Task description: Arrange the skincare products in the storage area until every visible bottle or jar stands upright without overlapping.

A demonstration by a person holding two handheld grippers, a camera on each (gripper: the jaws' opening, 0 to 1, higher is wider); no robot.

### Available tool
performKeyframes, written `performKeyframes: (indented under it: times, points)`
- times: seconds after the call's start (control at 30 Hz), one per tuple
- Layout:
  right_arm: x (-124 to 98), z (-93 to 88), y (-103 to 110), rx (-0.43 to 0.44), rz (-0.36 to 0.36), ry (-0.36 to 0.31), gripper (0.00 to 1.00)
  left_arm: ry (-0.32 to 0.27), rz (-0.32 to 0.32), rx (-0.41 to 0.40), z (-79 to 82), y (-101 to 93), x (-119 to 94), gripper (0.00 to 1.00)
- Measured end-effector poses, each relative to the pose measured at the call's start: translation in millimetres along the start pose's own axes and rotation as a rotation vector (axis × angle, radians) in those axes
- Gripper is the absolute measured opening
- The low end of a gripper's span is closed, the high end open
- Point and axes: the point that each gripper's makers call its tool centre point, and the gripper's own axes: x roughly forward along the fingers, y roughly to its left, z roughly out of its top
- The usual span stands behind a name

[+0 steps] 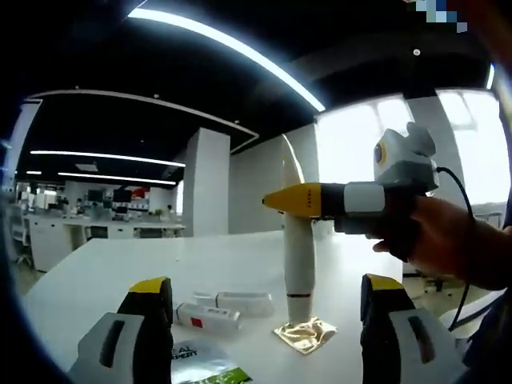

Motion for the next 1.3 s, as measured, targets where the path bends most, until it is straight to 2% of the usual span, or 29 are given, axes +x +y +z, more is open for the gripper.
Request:
performKeyframes:
  times: [0.27, 0.5, 0.93, 1.3]
  points:
    - [-2.0, 1.2, -28.7, -0.003, -0.074, -0.014, 0.35, 0.006, -0.013, 0.0, 0.9, -6.8, -3.5, 1.0]
    - [-0.7, 8.8, -58.4, -0.02, -0.146, -0.044, 0.35, 0.04, 0.003, 0.036, -6.1, -4.5, -3.4, 1.0]
    - [7.5, 1.2, -89.6, -0.069, -0.226, -0.035, 0.35, 0.057, -0.007, 0.02, -12.2, -4.9, -1.2, 1.0]
    - [17.0, -0.5, -107.0, -0.104, -0.248, -0.022, 0.35, 0.066, 0.0, 0.036, -15.2, -3.4, -2.6, 1.0]
